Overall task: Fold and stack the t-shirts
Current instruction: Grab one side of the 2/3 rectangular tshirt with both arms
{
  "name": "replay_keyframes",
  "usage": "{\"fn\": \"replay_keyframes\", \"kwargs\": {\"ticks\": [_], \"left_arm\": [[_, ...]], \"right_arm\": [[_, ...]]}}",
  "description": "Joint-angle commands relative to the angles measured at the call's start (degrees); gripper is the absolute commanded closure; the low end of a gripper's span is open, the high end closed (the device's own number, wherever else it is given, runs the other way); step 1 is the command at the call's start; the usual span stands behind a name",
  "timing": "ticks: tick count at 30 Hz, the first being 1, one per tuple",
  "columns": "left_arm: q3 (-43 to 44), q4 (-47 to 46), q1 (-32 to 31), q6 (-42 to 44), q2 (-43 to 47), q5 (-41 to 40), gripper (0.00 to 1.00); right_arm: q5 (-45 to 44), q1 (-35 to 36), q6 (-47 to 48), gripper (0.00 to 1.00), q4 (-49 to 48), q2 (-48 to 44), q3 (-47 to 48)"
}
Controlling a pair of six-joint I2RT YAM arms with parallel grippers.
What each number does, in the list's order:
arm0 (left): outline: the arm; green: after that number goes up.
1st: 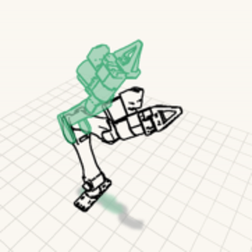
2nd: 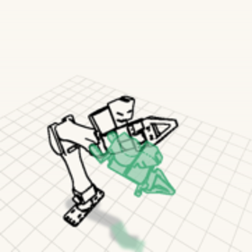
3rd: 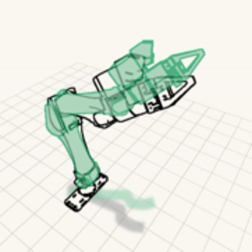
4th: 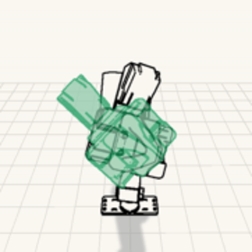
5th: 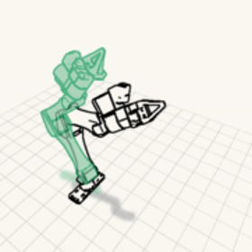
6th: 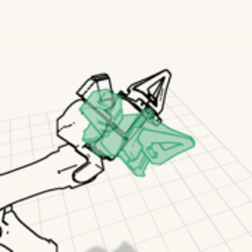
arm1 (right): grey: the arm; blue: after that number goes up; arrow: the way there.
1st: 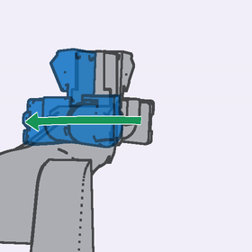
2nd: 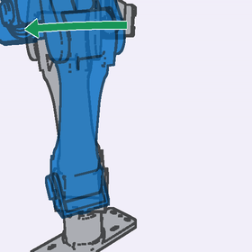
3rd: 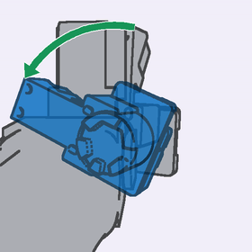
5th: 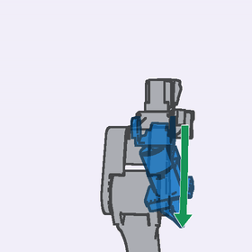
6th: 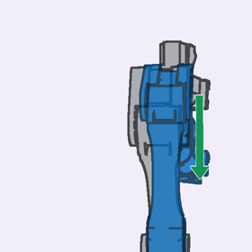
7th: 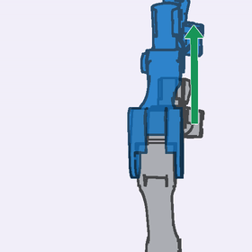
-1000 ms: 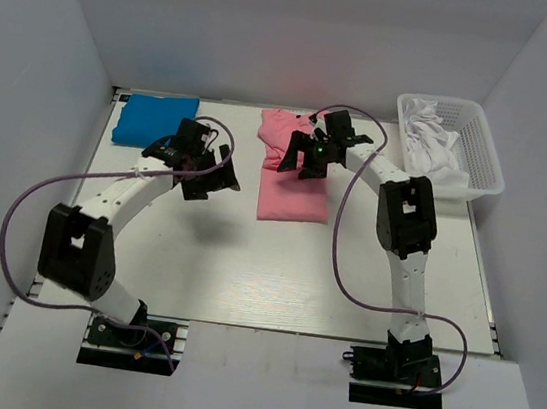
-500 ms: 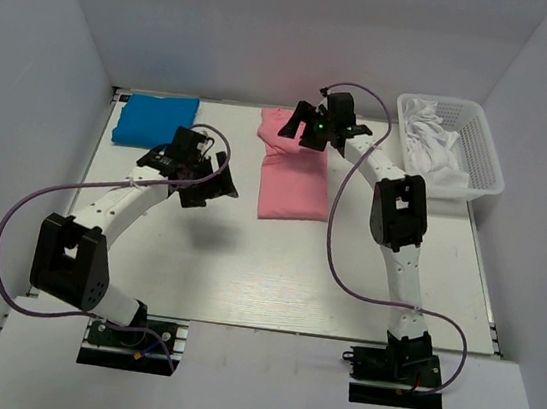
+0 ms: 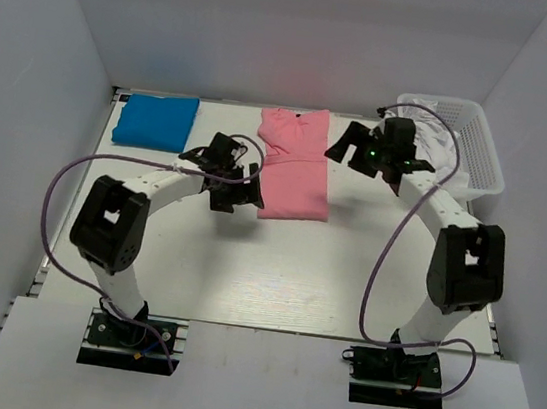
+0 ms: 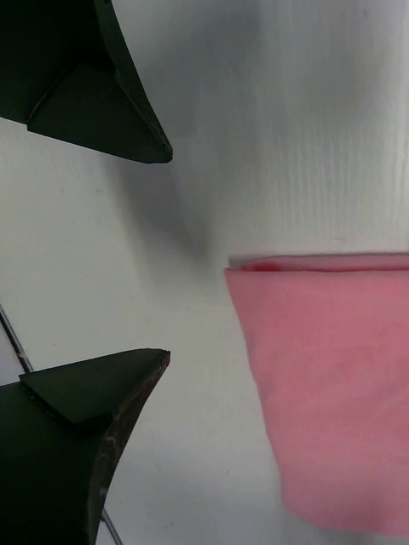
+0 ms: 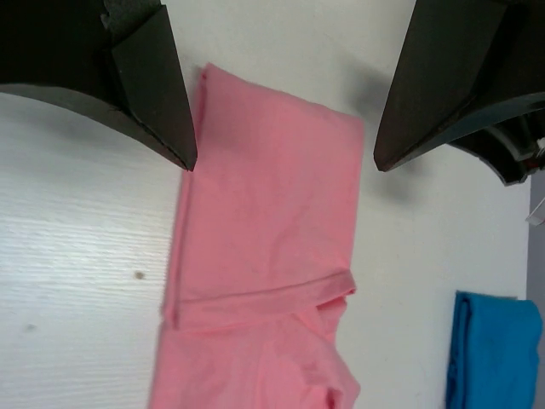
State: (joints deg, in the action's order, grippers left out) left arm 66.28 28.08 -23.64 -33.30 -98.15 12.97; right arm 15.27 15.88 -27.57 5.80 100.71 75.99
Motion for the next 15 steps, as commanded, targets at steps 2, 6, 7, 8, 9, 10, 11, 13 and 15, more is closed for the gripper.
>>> {"fn": "replay_keyframes", "kwargs": {"ticks": [2, 6, 7, 8, 9, 10, 11, 13, 15], "left_arm": [[5.34, -3.11, -1.94, 2.1, -4.31, 0.83, 0.0], [6.84, -5.22, -1.94, 2.63, -8.11, 2.23, 0.0], [7.37, -4.61, -2.46, 2.63, -9.94, 1.71, 0.02], [7.37, -4.61, -2.47, 2.63, -10.57, 1.71, 0.05], [7.37, -4.61, -2.47, 2.63, -11.18, 1.71, 0.08], [7.37, -5.13, -2.47, 2.63, -11.71, 1.71, 0.14], [7.37, -5.66, -2.99, 2.63, -12.5, 1.71, 0.17], [7.37, -5.66, -2.99, 2.63, -13.03, 1.71, 0.23], [7.37, -6.37, -3.7, 3.15, -13.03, 1.71, 0.31]], "right_arm": [[3.96, -2.25, 3.4, 0.1, 3.51, -1.74, -7.94], [6.0, -2.61, 3.58, 0.1, 4.83, -0.08, -10.06], [6.09, -3.04, 2.8, 0.1, 4.66, 0.1, -10.59], [6.53, -3.05, 2.44, 0.1, 4.48, 0.45, -11.47], [7.57, -3.13, 2.17, 0.1, 2.22, 0.98, -12.69], [10.98, -3.13, 1.48, 0.1, 1.67, 1.16, -13.05], [11.71, -3.05, 1.3, 0.1, 1.32, 1.68, -13.49], [14.52, -3.13, 1.29, 0.1, 1.4, 3.79, -13.5], [15.23, -3.13, 1.29, 0.12, 0.97, 5.46, -13.76]]}}
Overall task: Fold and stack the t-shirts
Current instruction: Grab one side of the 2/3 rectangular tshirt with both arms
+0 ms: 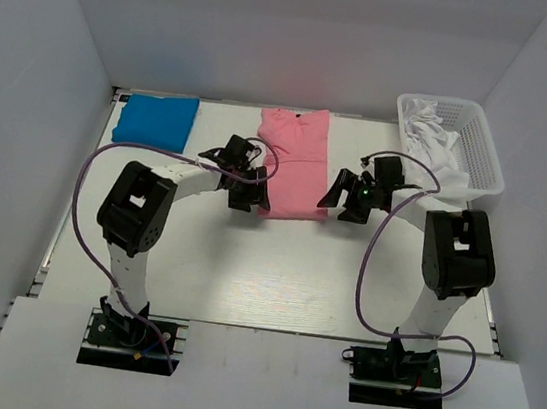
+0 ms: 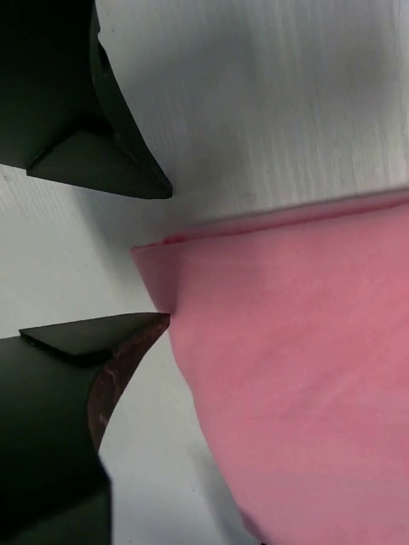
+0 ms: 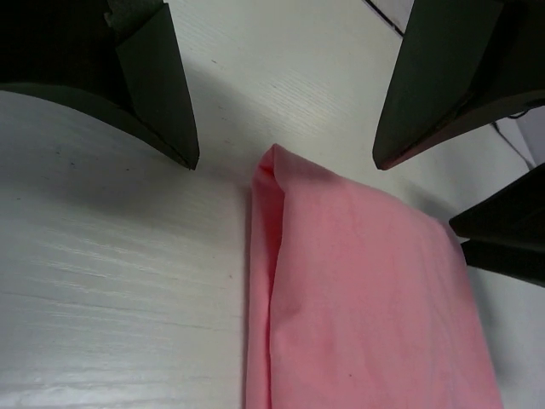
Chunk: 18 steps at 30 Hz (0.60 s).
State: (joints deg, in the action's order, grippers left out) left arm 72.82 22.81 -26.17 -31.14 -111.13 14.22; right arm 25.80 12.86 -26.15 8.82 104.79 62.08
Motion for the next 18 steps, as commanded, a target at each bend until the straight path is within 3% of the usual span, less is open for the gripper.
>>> {"fn": "replay_keyframes", "kwargs": {"ticks": [1, 5, 7, 8, 9, 11, 12, 14, 18], "left_arm": [[0.31, -1.62, -1.77, 0.99, -0.05, 0.46, 0.35], [1.71, -1.02, -2.48, 0.99, -2.5, -0.24, 0.53], [3.03, 0.39, -3.01, 0.99, -3.73, -1.38, 0.63], [3.03, 0.4, -3.01, 0.99, -3.74, -1.39, 0.75], [3.03, 0.4, -3.01, 0.99, -3.74, -2.17, 0.79], [3.03, 1.71, -3.01, 0.99, -3.74, -2.7, 0.86], [3.03, 1.71, -3.01, 0.99, -3.22, -2.7, 0.9], [2.42, 1.19, -3.01, 0.29, -2.52, -2.7, 1.0], [1.89, 2.85, -3.53, 0.29, -0.76, 1.24, 1.0]], "right_arm": [[4.87, -0.12, -0.21, 0.14, -2.66, 1.81, 0.05], [6.19, -0.03, -0.57, 0.23, -3.37, 3.92, 0.14], [6.1, -0.21, -0.83, 0.37, -3.98, 4.98, -0.03], [6.28, -0.12, -1.44, 0.43, -4.25, 5.59, -0.03], [6.54, -0.12, -1.27, 0.56, -4.34, 5.68, -0.29], [7.5, -0.12, -1.71, 0.72, -4.34, 6.04, -0.56], [7.77, -0.12, -1.8, 0.85, -4.51, 5.86, -1.52], [7.34, -0.12, -1.97, 1.0, -6.08, 4.99, -2.32], [7.42, -0.12, -0.75, 1.0, -4.17, 2.97, -2.58]]}}
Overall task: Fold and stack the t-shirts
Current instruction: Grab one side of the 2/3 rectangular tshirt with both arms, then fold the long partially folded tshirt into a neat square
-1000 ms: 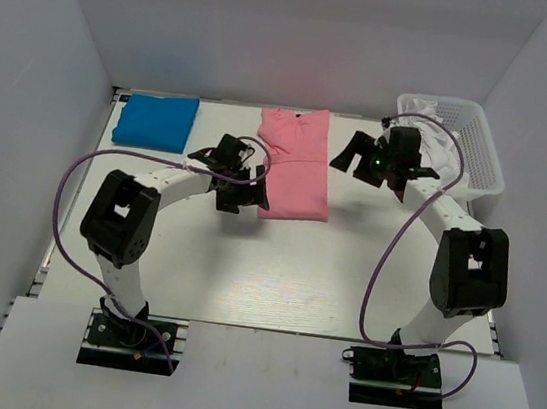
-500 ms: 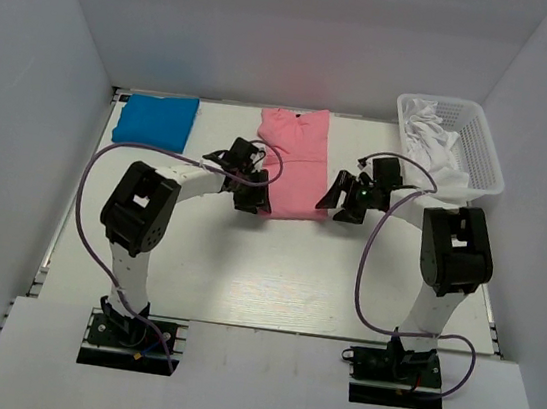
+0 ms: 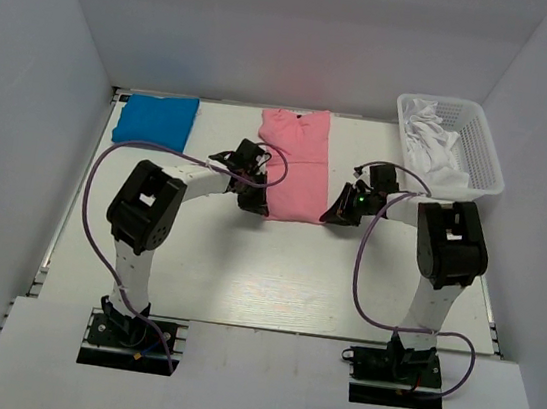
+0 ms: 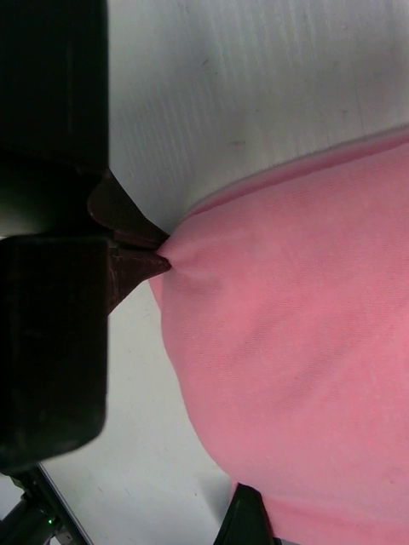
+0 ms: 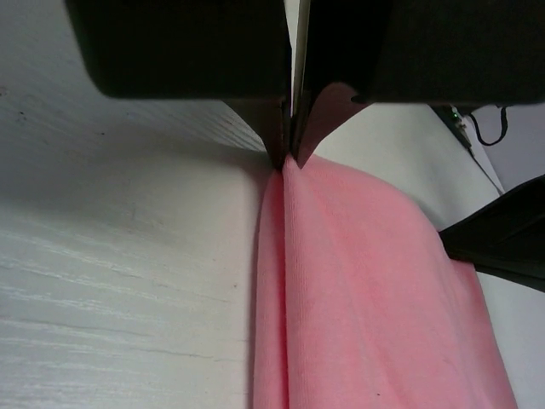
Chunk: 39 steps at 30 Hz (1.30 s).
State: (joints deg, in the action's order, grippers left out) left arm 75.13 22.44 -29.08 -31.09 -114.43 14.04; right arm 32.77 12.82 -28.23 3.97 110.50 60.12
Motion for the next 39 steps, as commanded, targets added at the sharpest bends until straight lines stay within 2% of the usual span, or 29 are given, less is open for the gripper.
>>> {"fn": "replay_keyframes", "kwargs": {"ticks": [1, 7, 12, 15, 18, 22, 26, 31, 33, 39], "left_arm": [[-1.04, 4.1, -0.63, 0.24, 4.37, 2.12, 1.0], [-4.12, 14.64, -1.76, 0.24, 15.63, 4.49, 1.0], [-2.81, 27.01, -2.91, 1.38, 23.36, 15.21, 1.0], [0.27, 34.23, -2.91, 1.91, 25.13, 19.52, 1.0], [4.13, 36.45, -2.91, 1.21, 27.06, 20.06, 1.0], [11.51, 37.77, -2.91, 1.21, 24.96, 20.06, 1.0], [14.86, 37.15, -1.51, 1.74, 21.54, 19.36, 1.0], [21.71, 32.06, -1.51, -1.51, 14.26, 12.25, 1.0], [25.04, 32.06, -1.51, -1.52, 11.88, 10.57, 1.0], [30.68, 32.58, -0.37, -3.19, 5.46, 4.15, 1.0]], "right_arm": [[0.27, 0.01, 2.29, 1.0, 1.39, -3.44, -0.62], [-0.25, 0.27, 4.94, 1.0, 15.79, -20.1, -5.09], [0.89, 0.19, 5.55, 1.0, 35.74, -31.37, -5.27], [1.15, 0.28, 5.73, 1.0, 46.36, -35.95, 0.68], [1.24, -0.07, 4.59, 1.0, 49.81, -38.77, 5.26], [1.93, -0.16, 3.88, 1.0, 49.39, -36.77, 9.92], [2.21, -0.69, 2.39, 1.0, 45.52, -33.17, 14.49], [0.63, -1.3, 1.95, 1.0, 41.39, -26.14, 20.47], [-1.66, -1.74, 1.86, 1.0, 41.21, -23.67, 23.27], [-0.78, -2.88, 1.69, 1.0, 38.66, -16.81, 25.75]]}}
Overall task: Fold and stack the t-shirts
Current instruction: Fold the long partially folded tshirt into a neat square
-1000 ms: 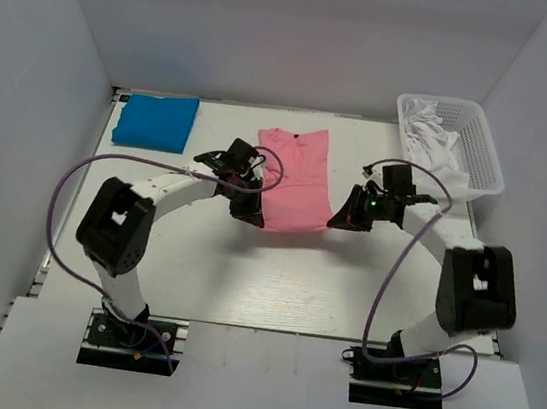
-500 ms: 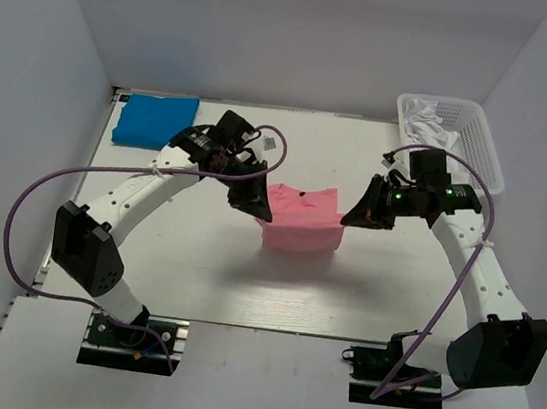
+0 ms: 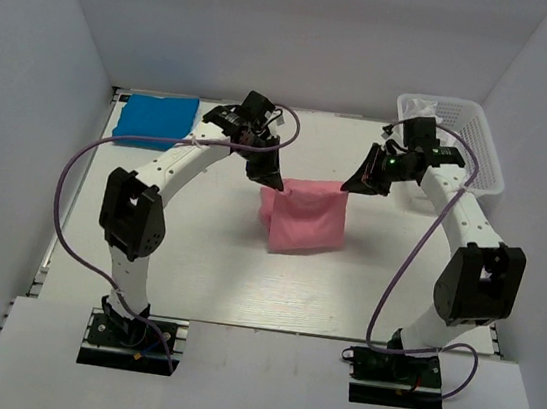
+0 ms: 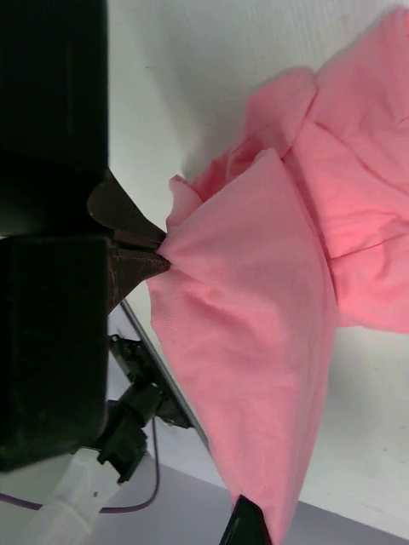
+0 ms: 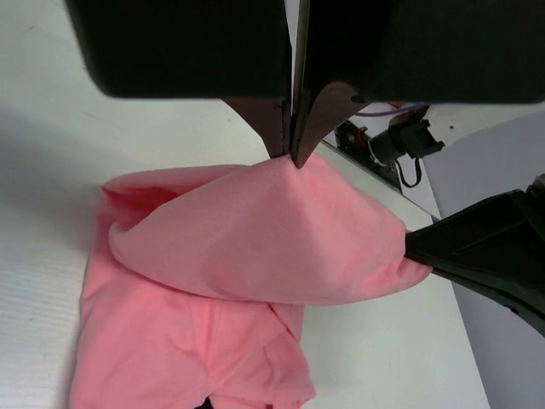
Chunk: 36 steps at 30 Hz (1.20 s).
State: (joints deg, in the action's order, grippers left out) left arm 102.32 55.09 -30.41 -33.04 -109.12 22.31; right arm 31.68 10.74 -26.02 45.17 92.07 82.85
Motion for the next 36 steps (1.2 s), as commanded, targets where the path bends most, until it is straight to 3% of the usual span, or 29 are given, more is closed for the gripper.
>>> {"fn": "replay_keyframes", "kwargs": {"ticks": [1, 13, 21, 29, 36], "left_arm": [[4.28, -0.07, 0.97, -1.24, -0.56, -4.11, 1.0], [9.3, 1.95, 3.26, -5.72, -5.93, -13.33, 1.0], [12.81, 2.57, 4.31, -7.48, -11.99, -14.13, 1.0], [10.71, -0.95, 4.84, -9.32, -11.47, -14.66, 1.0], [3.94, -5.17, 4.84, -9.85, -5.85, -10.97, 1.0]], "right_arm": [[0.14, -1.16, -0.44, 1.0, -2.8, 3.01, 4.24], [0.05, -1.78, 0.88, 1.0, -5.62, 14.36, 10.49], [-2.33, -1.87, -0.08, 1.0, -7.11, 19.63, 13.21], [2.16, -0.99, 1.15, 1.0, -9.92, 25.17, 16.91], [3.47, -0.46, 1.68, 1.0, -11.59, 22.81, 14.71]]}}
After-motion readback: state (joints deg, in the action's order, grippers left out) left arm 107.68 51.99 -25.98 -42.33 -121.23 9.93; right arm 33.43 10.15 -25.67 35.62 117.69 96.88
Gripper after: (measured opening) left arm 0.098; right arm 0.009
